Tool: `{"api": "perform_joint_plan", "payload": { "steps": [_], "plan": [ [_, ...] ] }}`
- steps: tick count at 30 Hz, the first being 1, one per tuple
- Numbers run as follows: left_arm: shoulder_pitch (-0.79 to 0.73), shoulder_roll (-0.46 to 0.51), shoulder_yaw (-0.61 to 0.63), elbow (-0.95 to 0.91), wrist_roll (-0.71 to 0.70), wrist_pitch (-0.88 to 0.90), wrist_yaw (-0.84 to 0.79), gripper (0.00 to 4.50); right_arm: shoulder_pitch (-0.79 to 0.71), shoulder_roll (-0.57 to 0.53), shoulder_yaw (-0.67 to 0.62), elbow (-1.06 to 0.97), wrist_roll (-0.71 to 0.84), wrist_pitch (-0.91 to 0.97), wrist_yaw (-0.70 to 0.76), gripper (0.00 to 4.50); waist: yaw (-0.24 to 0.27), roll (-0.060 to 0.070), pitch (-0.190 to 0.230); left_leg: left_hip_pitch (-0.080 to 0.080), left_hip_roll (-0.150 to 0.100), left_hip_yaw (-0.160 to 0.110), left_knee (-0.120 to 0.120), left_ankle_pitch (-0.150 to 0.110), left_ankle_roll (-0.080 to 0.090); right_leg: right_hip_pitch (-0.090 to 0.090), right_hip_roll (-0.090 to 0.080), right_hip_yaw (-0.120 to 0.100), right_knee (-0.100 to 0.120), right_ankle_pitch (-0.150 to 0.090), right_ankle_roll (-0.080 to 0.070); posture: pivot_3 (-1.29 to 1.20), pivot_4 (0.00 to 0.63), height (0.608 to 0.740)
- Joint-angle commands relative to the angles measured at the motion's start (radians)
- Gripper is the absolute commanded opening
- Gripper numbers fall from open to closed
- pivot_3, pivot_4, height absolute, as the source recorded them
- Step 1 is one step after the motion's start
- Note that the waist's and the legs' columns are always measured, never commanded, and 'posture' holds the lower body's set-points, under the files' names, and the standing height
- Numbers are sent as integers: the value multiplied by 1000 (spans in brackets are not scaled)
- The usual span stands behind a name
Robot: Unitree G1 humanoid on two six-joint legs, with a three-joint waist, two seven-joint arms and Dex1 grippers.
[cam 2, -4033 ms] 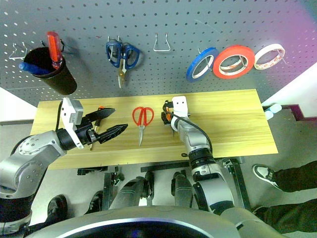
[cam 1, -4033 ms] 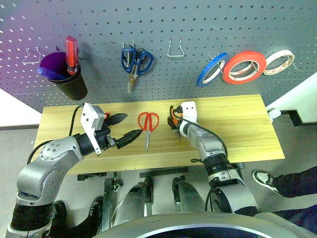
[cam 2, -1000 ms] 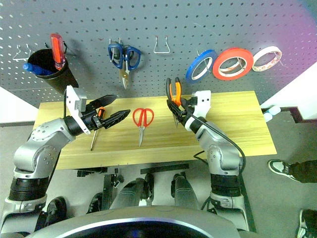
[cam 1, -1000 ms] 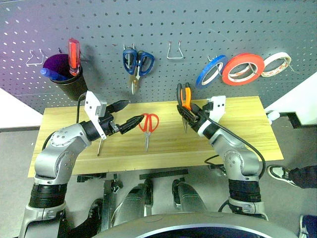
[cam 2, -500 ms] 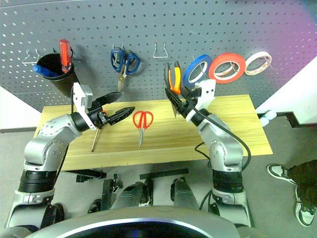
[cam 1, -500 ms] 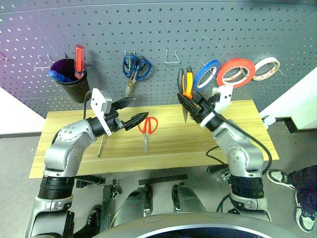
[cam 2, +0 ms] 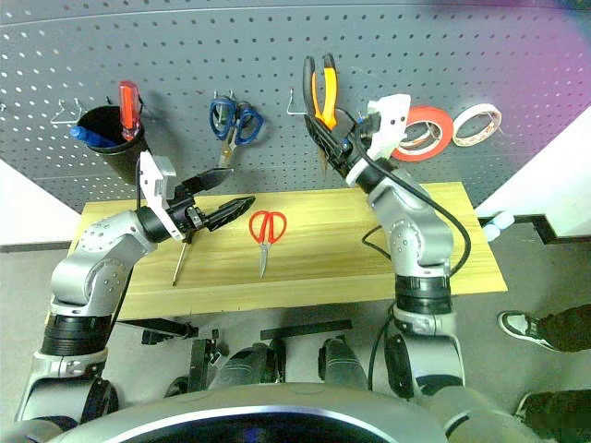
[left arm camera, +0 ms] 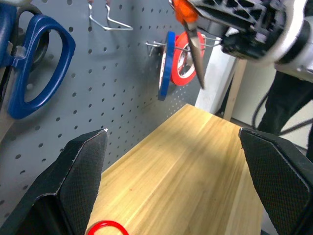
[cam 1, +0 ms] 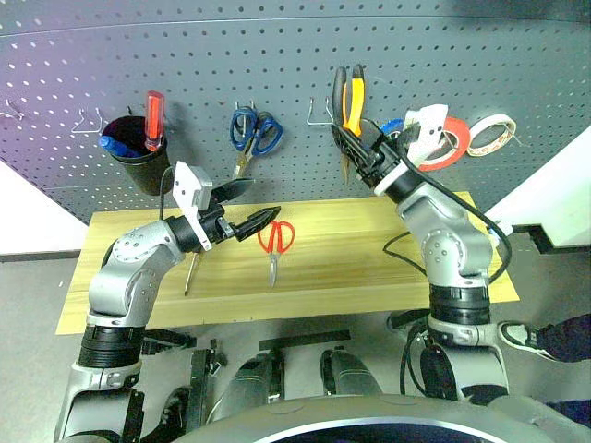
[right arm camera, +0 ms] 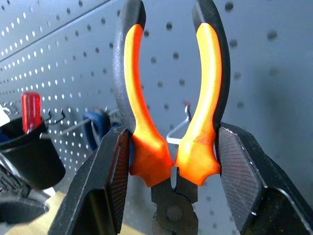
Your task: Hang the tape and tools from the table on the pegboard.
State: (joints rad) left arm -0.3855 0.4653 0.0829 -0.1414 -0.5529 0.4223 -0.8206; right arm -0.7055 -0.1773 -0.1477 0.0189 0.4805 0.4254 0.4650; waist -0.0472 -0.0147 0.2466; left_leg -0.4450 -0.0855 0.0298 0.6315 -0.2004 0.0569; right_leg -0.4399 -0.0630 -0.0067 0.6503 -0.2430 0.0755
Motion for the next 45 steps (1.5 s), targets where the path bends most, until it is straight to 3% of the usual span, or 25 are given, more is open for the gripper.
{"api": "perform_joint_plan", "payload": {
  "steps": [1, 20, 35, 45],
  "plan": [
    [-4, -5, 5, -28, 1, -20, 7, 4500, -87, -7, -7, 43, -8, -79, 25, 2287, 1, 0, 0, 0, 0, 0, 0, 0, 0, 0, 0, 0, 0, 0, 0, -92, 164, 739],
    [42, -4, 7, -83, -9, 1, 38, 4500, -387, 17, -24, 440, -47, -325, 91, 2287, 2, 0, 0, 0, 0, 0, 1, 1, 2, 0, 0, 0, 1, 0, 0, -49, 189, 739],
    [59, 7, 23, -115, -21, 16, 57, 4500, -425, 45, -5, 618, -104, -475, 108, 2287, 3, 0, 0, 0, 0, 0, 1, 1, 2, 0, 0, 0, 2, 0, 0, -20, 204, 739],
    [71, 10, 27, -115, -25, 18, 58, 4500, -452, 24, -26, 589, -87, -441, 117, 2287, 3, 0, 0, 1, 0, 0, 1, 1, 1, 0, 0, 0, 2, 0, 0, -31, 203, 739]
  ]
}}
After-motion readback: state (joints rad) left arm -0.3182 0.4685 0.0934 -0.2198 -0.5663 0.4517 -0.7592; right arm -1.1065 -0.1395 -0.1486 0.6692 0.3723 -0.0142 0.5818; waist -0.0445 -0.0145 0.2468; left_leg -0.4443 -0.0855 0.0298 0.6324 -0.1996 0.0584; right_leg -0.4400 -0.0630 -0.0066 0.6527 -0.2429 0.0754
